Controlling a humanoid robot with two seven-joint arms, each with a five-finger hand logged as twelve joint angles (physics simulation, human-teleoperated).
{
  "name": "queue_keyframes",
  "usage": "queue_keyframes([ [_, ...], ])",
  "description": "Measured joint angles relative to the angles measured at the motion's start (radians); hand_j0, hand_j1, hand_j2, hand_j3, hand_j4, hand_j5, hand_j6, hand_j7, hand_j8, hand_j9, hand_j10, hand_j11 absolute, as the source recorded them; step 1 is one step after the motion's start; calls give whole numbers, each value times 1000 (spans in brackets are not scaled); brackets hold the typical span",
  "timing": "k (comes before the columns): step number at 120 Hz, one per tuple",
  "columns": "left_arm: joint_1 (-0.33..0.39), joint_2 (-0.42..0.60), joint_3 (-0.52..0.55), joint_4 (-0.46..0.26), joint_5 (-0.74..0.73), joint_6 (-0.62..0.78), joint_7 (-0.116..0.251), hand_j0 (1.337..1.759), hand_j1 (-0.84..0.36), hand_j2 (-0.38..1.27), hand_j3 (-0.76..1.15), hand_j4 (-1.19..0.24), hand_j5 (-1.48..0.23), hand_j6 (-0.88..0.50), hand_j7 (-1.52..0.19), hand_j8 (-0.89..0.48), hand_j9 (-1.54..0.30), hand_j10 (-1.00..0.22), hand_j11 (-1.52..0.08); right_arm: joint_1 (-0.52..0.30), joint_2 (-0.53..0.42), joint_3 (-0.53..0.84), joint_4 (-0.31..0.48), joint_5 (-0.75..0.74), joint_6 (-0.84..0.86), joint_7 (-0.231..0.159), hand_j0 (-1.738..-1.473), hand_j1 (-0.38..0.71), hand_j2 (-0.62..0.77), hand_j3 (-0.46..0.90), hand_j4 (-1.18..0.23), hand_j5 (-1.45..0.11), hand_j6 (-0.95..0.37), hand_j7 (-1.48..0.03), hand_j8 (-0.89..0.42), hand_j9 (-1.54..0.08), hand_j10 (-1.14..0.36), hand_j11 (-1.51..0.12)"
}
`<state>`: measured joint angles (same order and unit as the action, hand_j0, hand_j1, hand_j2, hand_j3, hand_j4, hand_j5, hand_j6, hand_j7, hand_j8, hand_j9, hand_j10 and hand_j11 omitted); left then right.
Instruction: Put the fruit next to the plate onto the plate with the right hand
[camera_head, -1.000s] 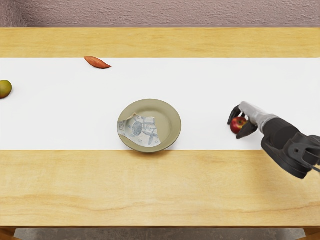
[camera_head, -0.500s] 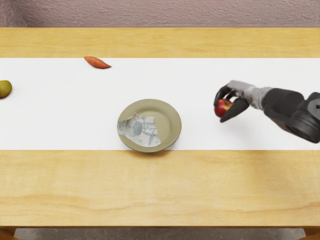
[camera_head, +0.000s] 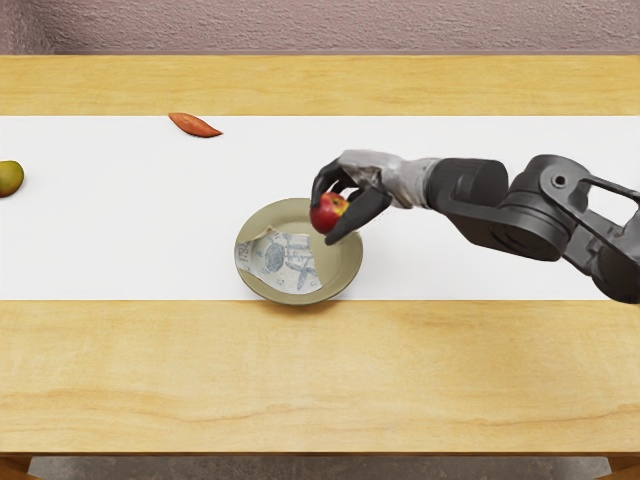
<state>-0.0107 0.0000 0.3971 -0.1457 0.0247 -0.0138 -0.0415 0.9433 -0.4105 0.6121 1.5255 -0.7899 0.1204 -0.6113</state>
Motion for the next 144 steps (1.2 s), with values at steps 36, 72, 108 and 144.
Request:
queue_keyframes([
  [36,0,0,0,0,0,0,0,1658,69,47,0,-233,-304,-233,-304,-233,-304,-233,-304,39,165,-86,-79,-143,-10,0,-1648,297,208,1,-802,-1136,-398,-1080,-280,-1150,-624,-1160],
  [72,0,0,0,0,0,0,0,1658,69,47,0,-233,-304,-233,-304,-233,-304,-233,-304,40,219,-112,-123,-200,-13,1,-1648,269,183,0,-761,-995,-446,-976,-358,-1010,-711,-1038],
  [108,0,0,0,0,0,0,0,1658,69,47,0,-233,-304,-233,-304,-233,-304,-233,-304,39,210,-111,-143,-195,-19,1,-1655,42,10,0,-390,-506,-359,-504,-293,-515,-589,-521],
  [144,0,0,0,0,0,0,0,1658,69,47,0,-233,-304,-233,-304,-233,-304,-233,-304,40,157,-89,-144,-136,-12,0,-1657,-189,-9,0,-149,-193,-142,-192,-124,-195,-196,-196],
])
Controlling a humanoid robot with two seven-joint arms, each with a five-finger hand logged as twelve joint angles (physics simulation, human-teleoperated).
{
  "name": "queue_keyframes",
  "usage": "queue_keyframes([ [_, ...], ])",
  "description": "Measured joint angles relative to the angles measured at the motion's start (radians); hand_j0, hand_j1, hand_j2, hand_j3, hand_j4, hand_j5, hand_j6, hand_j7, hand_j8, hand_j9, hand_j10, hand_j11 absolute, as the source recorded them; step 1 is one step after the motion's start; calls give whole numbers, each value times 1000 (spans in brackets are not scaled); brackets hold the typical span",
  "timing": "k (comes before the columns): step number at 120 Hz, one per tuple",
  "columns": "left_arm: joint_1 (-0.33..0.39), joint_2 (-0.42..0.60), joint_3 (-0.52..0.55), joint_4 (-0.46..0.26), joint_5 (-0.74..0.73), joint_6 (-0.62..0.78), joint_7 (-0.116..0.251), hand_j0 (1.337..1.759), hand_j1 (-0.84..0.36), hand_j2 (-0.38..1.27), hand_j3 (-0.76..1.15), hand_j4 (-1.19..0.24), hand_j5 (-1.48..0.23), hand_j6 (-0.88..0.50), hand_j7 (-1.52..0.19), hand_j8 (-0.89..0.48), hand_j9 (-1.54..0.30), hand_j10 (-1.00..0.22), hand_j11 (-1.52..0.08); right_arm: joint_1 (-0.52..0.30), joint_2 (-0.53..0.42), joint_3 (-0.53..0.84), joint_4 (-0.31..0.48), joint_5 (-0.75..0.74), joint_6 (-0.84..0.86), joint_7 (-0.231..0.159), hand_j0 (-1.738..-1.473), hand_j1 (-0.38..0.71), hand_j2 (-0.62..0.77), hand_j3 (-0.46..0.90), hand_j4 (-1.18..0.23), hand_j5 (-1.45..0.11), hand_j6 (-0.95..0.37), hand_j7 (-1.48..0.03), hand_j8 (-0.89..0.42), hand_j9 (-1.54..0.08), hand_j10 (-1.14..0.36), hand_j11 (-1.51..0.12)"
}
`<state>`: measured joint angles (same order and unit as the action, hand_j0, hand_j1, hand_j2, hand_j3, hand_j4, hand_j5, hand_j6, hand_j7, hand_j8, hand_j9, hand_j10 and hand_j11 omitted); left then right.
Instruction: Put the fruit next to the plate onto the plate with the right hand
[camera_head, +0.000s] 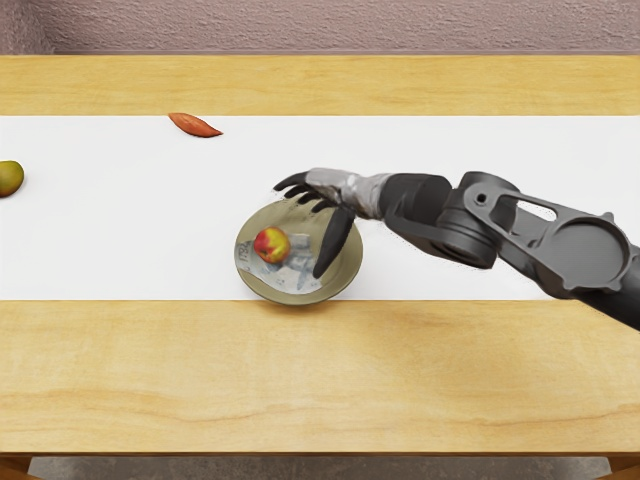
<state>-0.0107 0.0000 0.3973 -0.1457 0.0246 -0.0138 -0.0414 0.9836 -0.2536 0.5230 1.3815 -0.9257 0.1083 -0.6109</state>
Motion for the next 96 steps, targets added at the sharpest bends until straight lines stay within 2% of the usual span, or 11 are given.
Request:
queue_keyframes([
  [22,0,0,0,0,0,0,0,1658,69,47,0,-233,-304,-233,-304,-233,-304,-233,-304,-4,-70,78,5,149,79,0,-1658,-251,-9,0,-89,-115,-87,-115,-79,-116,-108,-116],
  [50,0,0,0,0,0,0,0,1658,69,47,0,-234,-304,-234,-304,-234,-304,-234,-304,-39,-192,198,-4,482,303,0,-1658,-284,-8,0,-57,-74,-57,-74,-54,-74,-63,-74],
  [68,0,0,0,0,0,0,0,1658,69,47,0,-234,-304,-234,-304,-234,-304,-233,-304,-69,-288,228,-52,697,450,0,-1658,-294,-8,0,-47,-61,-47,-61,-46,-61,-50,-61],
  [96,0,0,0,0,0,0,0,1658,69,47,0,-234,-304,-234,-304,-234,-304,-234,-304,-118,-419,237,-144,955,497,0,-1658,-301,-7,0,-41,-53,-41,-53,-40,-53,-42,-53],
])
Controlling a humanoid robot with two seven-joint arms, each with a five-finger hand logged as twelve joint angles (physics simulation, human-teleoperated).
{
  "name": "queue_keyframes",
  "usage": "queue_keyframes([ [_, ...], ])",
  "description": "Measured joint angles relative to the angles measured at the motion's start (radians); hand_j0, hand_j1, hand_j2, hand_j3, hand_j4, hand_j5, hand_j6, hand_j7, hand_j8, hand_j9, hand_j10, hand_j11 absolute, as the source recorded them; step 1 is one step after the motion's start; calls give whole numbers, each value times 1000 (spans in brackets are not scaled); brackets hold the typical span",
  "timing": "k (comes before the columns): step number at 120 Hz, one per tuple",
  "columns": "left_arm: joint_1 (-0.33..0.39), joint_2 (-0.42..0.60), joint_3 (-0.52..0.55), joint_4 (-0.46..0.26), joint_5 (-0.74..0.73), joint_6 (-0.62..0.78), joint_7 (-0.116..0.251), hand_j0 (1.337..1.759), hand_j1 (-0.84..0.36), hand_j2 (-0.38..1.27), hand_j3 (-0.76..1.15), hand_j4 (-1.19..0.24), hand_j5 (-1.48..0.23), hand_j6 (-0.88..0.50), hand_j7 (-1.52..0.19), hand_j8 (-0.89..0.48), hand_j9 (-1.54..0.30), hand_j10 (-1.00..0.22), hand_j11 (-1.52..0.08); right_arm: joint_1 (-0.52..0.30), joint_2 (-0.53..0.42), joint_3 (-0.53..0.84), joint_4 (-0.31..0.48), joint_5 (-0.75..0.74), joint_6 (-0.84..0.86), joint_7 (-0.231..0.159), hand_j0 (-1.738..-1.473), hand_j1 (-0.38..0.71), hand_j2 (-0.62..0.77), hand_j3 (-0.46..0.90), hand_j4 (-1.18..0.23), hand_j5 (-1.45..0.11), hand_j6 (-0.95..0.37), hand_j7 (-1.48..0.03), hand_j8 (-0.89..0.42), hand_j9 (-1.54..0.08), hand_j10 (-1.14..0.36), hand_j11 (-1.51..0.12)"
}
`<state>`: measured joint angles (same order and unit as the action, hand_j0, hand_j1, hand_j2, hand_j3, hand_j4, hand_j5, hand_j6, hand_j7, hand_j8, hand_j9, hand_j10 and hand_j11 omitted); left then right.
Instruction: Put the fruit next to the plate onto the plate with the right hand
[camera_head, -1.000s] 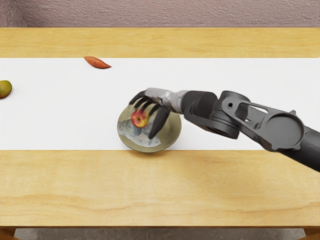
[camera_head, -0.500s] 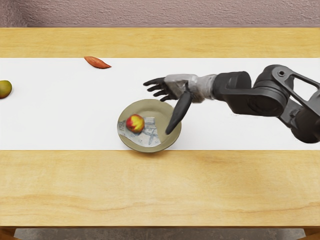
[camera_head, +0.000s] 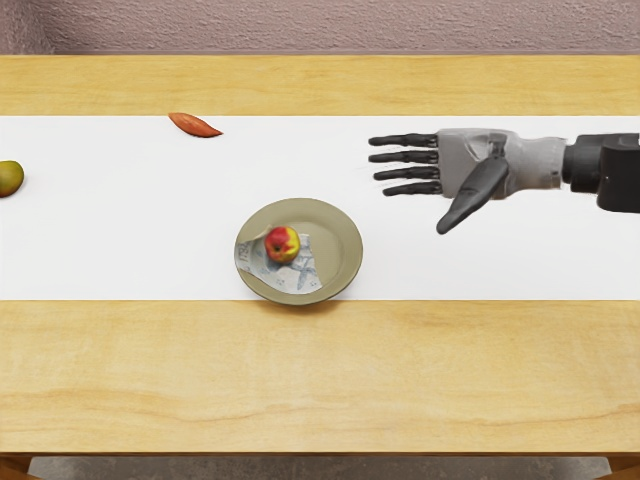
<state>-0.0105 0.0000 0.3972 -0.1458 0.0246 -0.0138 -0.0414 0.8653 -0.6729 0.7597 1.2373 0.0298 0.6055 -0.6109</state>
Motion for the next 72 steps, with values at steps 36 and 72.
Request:
queue_keyframes([
  [36,0,0,0,0,0,0,0,1658,69,47,0,-234,-304,-234,-304,-234,-304,-234,-304,-58,-166,-15,-45,181,6,0,-1658,-303,-7,0,-38,-50,-37,-51,-37,-50,-38,-50],
  [72,0,0,0,-1,0,0,0,1658,69,47,0,-234,-304,-234,-304,-234,-304,-234,-304,-70,-236,-35,-31,237,6,0,-1658,-304,-7,0,-35,-49,-34,-49,-35,-49,-36,-49],
])
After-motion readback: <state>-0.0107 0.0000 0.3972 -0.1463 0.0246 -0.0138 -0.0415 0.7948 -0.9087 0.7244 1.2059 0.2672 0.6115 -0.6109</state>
